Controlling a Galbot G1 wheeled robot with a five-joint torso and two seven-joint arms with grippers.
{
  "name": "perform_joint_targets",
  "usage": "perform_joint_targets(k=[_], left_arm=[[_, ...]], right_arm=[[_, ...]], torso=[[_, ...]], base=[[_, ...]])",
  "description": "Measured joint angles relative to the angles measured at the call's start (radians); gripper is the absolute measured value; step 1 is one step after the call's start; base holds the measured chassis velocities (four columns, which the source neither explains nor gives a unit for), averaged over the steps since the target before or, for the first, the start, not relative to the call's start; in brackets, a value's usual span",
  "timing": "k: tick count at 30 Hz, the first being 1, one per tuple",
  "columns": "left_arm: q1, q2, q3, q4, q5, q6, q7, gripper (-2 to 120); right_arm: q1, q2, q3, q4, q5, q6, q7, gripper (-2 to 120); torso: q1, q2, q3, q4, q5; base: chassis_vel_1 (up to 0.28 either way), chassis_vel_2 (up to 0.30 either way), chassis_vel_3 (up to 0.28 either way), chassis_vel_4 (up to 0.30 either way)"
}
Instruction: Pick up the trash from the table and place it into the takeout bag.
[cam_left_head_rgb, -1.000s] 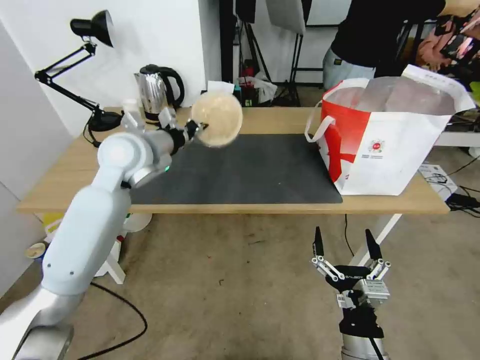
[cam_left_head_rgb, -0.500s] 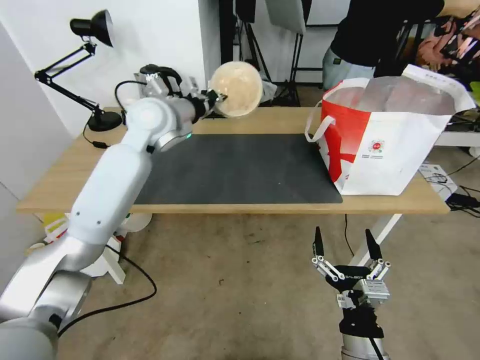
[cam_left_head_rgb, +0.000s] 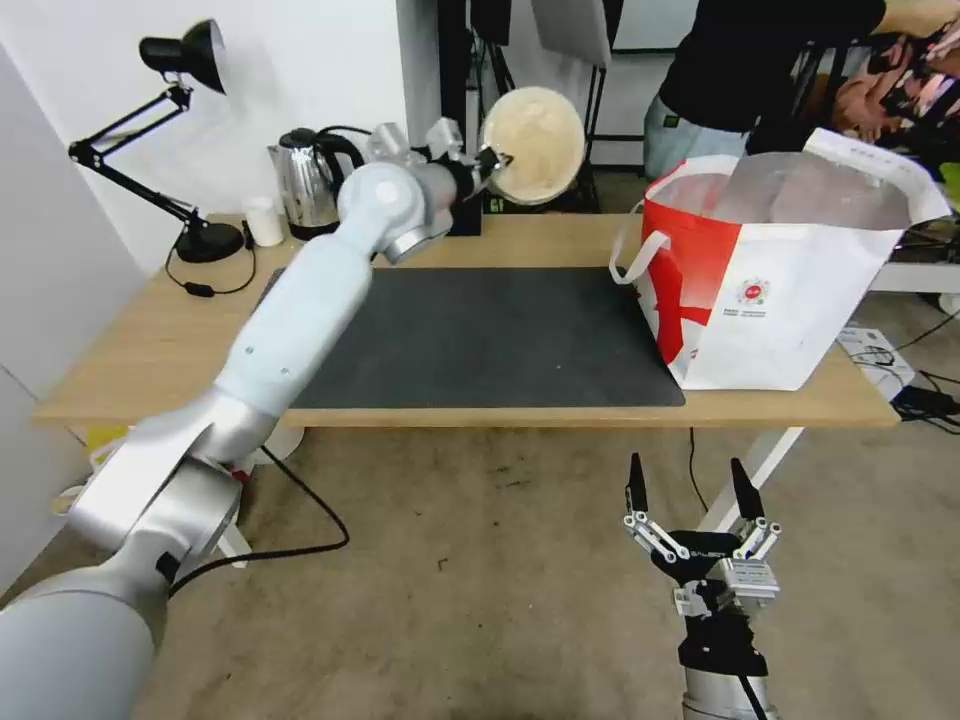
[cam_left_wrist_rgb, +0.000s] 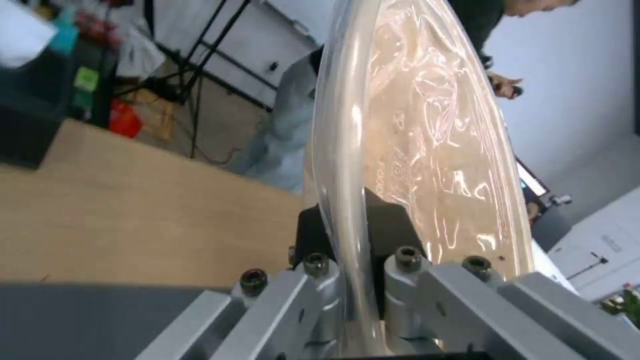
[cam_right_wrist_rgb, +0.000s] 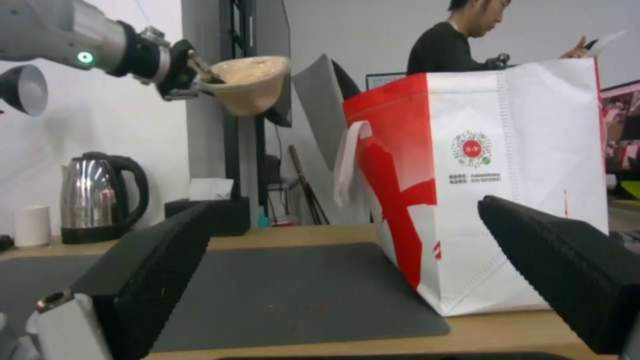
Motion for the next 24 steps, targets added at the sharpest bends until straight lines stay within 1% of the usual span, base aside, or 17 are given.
perform_joint_targets(k=[2,3,4,5,7,8,12,13,16,17,19,20,22,24], left_arm=[[-0.025,-0.018,0.016,0.034,0.011,-0.02,0.032,1],[-0.025,-0.018,0.016,0.034,0.011,-0.02,0.032,1],[-0.039,-0.029,0.025,0.05,0.015,-0.032,0.047,1],[-0.052,-0.038,0.037,0.064,0.019,-0.046,0.069,1],[-0.072,-0.053,0.055,0.083,0.026,-0.069,0.107,1],[-0.072,-0.053,0.055,0.083,0.026,-0.069,0.107,1],[-0.119,-0.096,0.081,0.143,0.033,-0.124,0.208,1],[-0.119,-0.096,0.081,0.143,0.033,-0.124,0.208,1],[-0.159,-0.137,0.105,0.212,0.037,-0.154,0.269,1],[-0.159,-0.137,0.105,0.212,0.037,-0.154,0.269,1],[-0.186,-0.177,0.115,0.275,0.039,-0.172,0.317,1],[-0.186,-0.177,0.115,0.275,0.039,-0.172,0.317,1],[-0.206,-0.217,0.127,0.344,0.047,-0.189,0.365,1],[-0.221,-0.254,0.134,0.414,0.062,-0.205,0.406,1]], right_arm=[[0.0,0.0,0.0,0.0,0.0,0.0,0.0,100],[0.0,0.0,0.0,0.0,0.0,0.0,0.0,100],[0.0,0.0,0.0,0.0,0.0,0.0,0.0,100],[0.0,0.0,0.0,0.0,0.0,0.0,0.0,100],[0.0,0.0,0.0,0.0,0.0,0.0,0.0,100],[0.0,0.0,0.0,0.0,0.0,0.0,0.0,100],[0.0,0.0,0.0,0.0,0.0,0.0,0.0,100],[0.0,0.0,0.0,0.0,0.0,0.0,0.0,100],[0.0,0.0,0.0,0.0,0.0,0.0,0.0,100],[0.0,0.0,0.0,0.0,0.0,0.0,0.0,100],[0.0,0.0,0.0,0.0,0.0,0.0,0.0,100],[0.0,0.0,0.0,0.0,0.0,0.0,0.0,100],[0.0,0.0,0.0,0.0,0.0,0.0,0.0,100],[0.0,0.0,0.0,0.0,0.0,0.0,0.0,100]], torso=[[0.0,0.0,0.0,0.0003,-0.0001],[0.0,0.0,0.0,0.0003,-0.0001],[0.0,0.0,0.0,0.0003,-0.0001],[0.0,0.0,0.0,0.0,0.0],[0.0,0.0,0.0,0.0002,0.0],[0.0,0.0,0.0,0.0002,0.0],[0.0,0.0,0.0,0.0001,0.0],[0.0,0.0,0.0,0.0001,0.0],[0.0,0.0,0.0,0.0002,0.0],[0.0,0.0,0.0,0.0002,0.0],[0.0,0.0,0.0,0.0003,0.0],[0.0,0.0,0.0,0.0003,0.0],[0.0,0.0,0.0,0.0,0.0001],[0.0,0.0,0.0,0.0001,0.0]], base=[[0.0,0.0,0.0,0.0],[0.0,0.0,0.0,0.0],[0.0,0.0,0.0,0.0],[0.0,0.0,0.0,0.0],[0.0,0.0,0.0,0.0],[0.0,0.0,0.0,0.0],[0.0,0.0,0.0,0.0],[0.0,0.0,0.0,0.0],[0.0,0.0,0.0,0.0],[0.0,0.0,0.0,0.0],[0.0,0.0,0.0,0.0],[0.0,0.0,0.0,0.0],[0.0,0.0,0.0,0.0],[0.0,0.0,0.0,0.0]])
